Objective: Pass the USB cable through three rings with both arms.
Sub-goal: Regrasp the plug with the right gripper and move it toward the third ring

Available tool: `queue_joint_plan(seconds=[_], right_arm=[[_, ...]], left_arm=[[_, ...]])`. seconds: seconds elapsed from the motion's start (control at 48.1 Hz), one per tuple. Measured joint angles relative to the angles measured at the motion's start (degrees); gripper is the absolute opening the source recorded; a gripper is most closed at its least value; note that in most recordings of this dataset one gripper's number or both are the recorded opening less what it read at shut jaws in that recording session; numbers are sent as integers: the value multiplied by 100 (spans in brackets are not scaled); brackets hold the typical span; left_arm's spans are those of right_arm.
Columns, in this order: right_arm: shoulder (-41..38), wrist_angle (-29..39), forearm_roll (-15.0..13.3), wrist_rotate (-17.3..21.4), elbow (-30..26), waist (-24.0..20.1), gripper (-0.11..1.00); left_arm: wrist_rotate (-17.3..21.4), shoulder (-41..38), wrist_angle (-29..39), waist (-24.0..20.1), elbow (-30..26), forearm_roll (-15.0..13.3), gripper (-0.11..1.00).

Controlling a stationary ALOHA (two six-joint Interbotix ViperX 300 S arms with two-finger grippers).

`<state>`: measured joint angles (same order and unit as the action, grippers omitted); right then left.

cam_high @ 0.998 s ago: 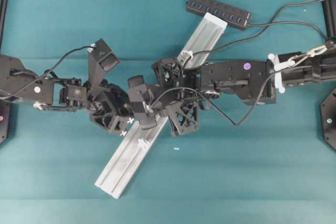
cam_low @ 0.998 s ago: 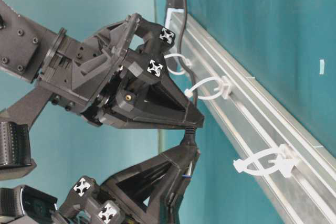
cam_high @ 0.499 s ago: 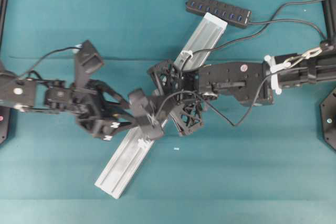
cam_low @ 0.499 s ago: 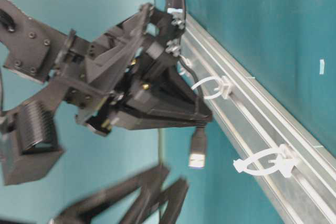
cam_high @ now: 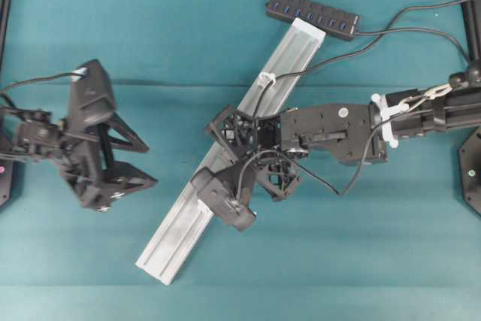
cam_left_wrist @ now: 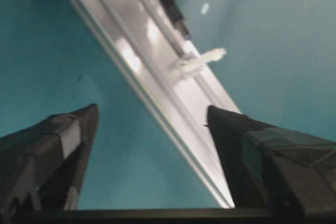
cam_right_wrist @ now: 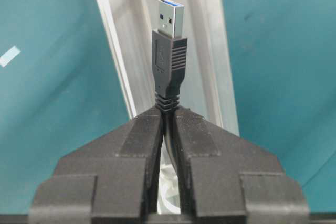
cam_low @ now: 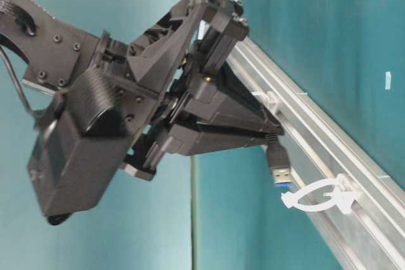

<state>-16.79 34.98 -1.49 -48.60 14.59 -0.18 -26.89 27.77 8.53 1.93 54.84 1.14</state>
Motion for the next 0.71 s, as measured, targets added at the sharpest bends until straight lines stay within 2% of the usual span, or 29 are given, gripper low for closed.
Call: queue_joint_plan(seconds=[0.291, 0.707], right_arm=[[-79, 9, 0, -35, -9, -114, 10], [-220, 18, 0, -35, -255, -176, 10]], left_arm=[[650, 316, 105, 44, 18, 0, 89], [677, 519, 105, 457, 62, -9, 89]])
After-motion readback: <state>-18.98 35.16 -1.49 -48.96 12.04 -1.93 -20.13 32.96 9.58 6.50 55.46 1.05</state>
